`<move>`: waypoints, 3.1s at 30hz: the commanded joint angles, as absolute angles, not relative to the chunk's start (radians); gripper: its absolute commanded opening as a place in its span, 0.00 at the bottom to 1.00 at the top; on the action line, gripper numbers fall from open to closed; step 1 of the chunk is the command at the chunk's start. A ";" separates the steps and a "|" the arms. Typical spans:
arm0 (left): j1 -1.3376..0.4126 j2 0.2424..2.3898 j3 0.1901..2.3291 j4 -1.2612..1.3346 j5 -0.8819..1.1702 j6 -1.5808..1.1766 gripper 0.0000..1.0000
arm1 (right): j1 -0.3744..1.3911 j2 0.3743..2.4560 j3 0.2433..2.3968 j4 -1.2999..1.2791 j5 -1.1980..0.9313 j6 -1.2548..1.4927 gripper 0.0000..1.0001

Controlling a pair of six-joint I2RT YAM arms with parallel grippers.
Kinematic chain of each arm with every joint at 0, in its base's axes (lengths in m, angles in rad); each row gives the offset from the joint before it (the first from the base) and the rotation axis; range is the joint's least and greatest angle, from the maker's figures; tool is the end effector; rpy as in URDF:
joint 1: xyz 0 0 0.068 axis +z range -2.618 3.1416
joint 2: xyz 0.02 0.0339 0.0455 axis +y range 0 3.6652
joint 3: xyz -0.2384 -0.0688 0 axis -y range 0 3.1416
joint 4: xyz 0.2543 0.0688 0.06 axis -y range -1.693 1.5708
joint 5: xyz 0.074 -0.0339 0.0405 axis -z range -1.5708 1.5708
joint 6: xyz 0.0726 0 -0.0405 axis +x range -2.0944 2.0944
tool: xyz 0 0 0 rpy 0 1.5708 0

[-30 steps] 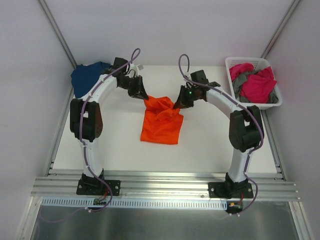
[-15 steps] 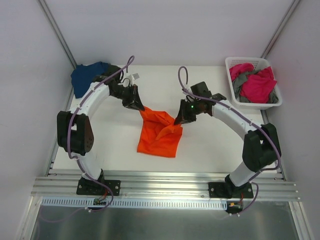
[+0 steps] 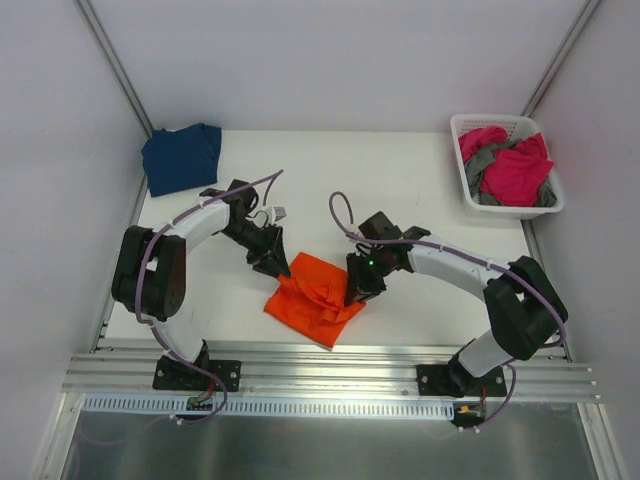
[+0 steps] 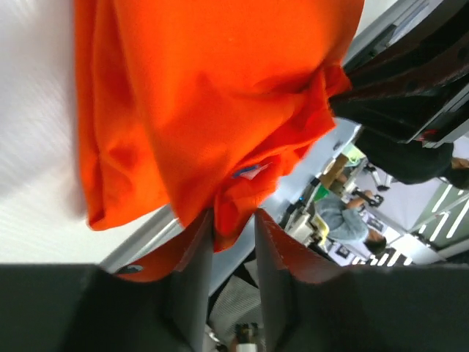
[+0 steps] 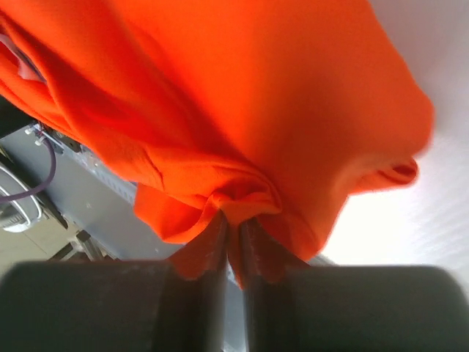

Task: Fold and stack the t-shirts
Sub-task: Fold the tshirt

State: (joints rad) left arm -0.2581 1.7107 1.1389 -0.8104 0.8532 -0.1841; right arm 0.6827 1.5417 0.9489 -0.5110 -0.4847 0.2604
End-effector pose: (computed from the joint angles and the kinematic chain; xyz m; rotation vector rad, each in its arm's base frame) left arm 0.2977 -0.1352 0.1428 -0.2267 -2.8288 1.3161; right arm 0.2267 0.2280 0.1361 -0.7482 2.7048 0.9197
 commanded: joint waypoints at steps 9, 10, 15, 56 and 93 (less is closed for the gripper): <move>-0.310 1.695 1.242 -0.870 0.746 -0.163 0.99 | 0.742 1.595 1.086 -0.627 -0.390 0.167 0.97; -0.307 1.701 1.268 -0.874 0.735 -0.158 0.99 | 0.741 1.591 1.097 -0.630 -0.377 0.164 0.97; -0.282 1.710 1.393 -0.890 0.687 -0.137 0.99 | 0.742 1.568 1.176 -0.633 -0.321 0.121 0.94; -0.138 1.663 1.621 -0.891 0.667 -0.153 0.99 | 0.338 1.968 1.419 -0.549 -0.334 0.107 0.94; -0.219 1.626 1.529 -0.847 0.833 -0.141 0.99 | 0.370 2.180 1.701 -0.508 -0.384 0.221 0.95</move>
State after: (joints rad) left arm -0.2104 1.6283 1.4918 -0.8509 0.8104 -0.1661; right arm 0.4171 2.1376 1.6341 -0.5343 -0.4088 0.2241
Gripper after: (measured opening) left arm 0.992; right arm 0.941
